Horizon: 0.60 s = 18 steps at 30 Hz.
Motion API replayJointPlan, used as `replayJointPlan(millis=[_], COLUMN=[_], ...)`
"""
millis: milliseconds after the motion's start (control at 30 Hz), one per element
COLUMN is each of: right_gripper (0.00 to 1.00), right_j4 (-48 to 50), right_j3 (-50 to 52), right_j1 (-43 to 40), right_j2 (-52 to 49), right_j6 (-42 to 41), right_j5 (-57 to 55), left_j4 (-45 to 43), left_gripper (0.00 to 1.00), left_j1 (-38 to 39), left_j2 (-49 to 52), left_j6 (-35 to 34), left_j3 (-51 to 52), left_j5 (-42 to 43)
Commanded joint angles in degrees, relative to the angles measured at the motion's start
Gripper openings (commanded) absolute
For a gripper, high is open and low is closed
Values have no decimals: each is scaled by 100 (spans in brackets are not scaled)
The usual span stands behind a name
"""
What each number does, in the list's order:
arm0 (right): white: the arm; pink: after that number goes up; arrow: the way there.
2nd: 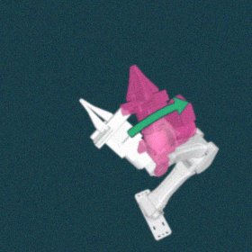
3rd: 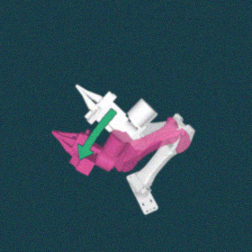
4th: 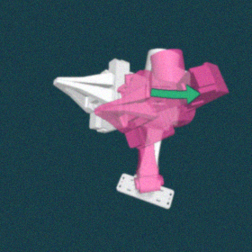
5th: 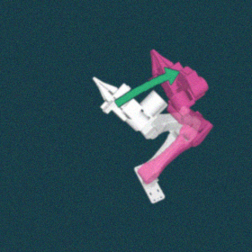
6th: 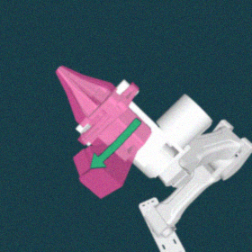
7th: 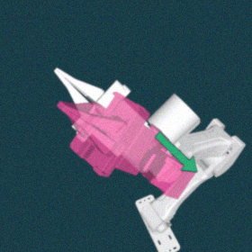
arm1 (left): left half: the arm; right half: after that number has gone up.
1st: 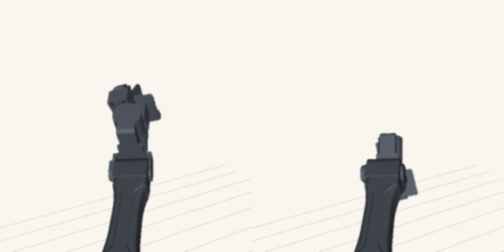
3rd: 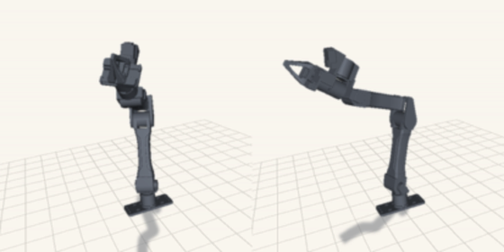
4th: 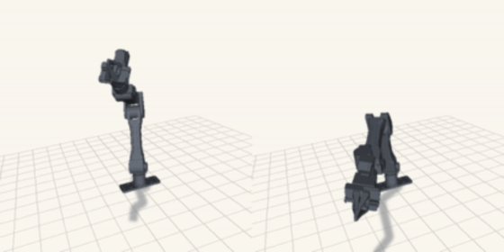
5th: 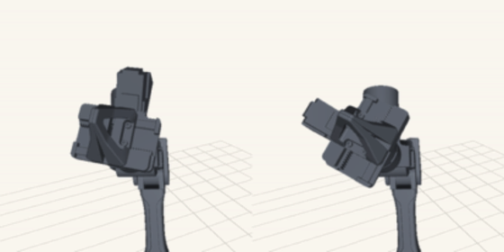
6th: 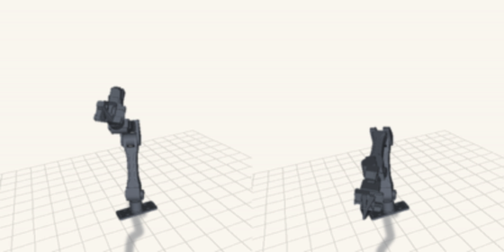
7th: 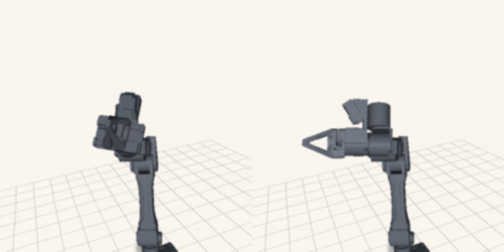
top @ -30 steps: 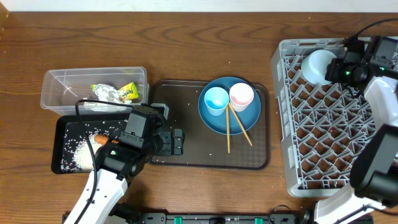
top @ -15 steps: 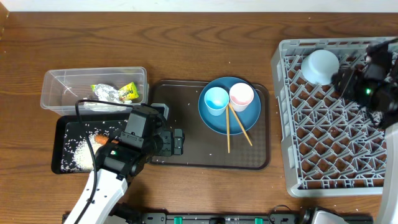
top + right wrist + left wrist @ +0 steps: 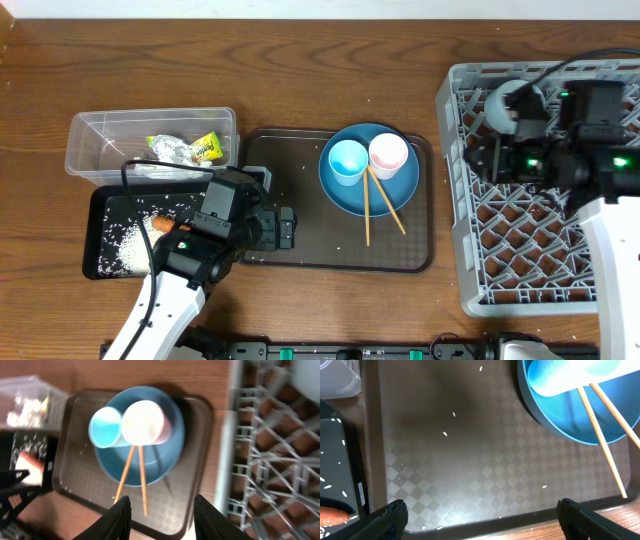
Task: Sort waste into correct bins and load items into the dishwasher rack
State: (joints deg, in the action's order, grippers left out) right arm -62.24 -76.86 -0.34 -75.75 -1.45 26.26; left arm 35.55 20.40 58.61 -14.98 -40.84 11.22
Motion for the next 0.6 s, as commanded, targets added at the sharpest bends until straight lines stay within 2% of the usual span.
replayJointPlan(millis=[0, 200, 567], right_gripper=[41, 41, 41], right_j4=[55, 184, 109], right_j3=[15, 17, 26], right_j1=[389, 907, 1086], right_j2=[-2, -2, -2], right_j6=[144, -44, -74], right_j5=[48, -525, -527], left_j4=[-4, -48, -50], left_gripper=[98, 98, 98], left_j1=[136, 850, 953], left_j2=[57, 916, 2033], left_j6=[-2, -2, -2], left_j3=[-31, -35, -35], left_j5=[-22, -50, -50])
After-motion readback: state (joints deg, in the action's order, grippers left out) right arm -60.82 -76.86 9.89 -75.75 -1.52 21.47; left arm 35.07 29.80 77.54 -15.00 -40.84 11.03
